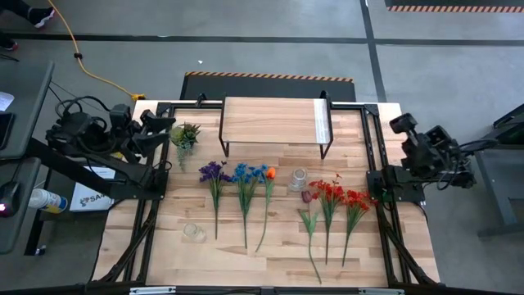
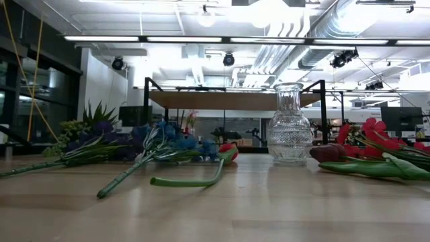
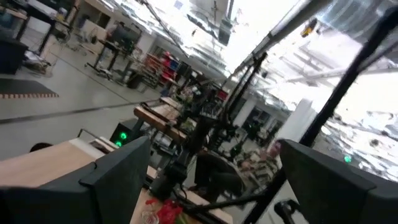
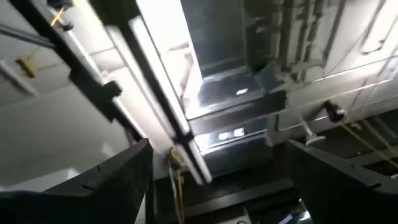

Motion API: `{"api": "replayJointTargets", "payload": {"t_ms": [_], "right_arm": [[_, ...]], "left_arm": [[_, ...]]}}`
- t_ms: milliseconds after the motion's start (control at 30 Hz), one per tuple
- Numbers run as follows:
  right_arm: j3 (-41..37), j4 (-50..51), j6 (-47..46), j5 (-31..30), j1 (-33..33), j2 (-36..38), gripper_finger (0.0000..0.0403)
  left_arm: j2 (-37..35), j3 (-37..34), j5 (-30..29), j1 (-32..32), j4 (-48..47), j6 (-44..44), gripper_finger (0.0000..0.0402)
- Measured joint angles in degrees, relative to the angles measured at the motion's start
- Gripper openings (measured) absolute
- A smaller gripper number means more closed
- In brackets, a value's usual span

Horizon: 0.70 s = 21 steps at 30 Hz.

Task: Pick and place flowers into a vace then onto a shelf
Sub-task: Put the red flower into the bottom transparent vase

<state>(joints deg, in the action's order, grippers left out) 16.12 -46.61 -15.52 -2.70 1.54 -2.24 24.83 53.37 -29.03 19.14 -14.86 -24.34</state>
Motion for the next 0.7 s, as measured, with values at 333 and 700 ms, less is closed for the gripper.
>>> {"api": "replayJointTargets", "payload": {"t_ms": [333, 700], "right_arm": [[34.58, 33.73, 0.58, 7.04, -0.02, -23.30, 0.0351], [77.66, 80.29, 0.11, 9.53, 0.00, -53.86, 0.0351]], "left_arm": [[6.67, 12.74, 0.17, 0.02, -15.81, -3.09, 0.0390], [11.43, 24.15, 1.49, 0.02, -28.89, -4.80, 0.0390]]}}
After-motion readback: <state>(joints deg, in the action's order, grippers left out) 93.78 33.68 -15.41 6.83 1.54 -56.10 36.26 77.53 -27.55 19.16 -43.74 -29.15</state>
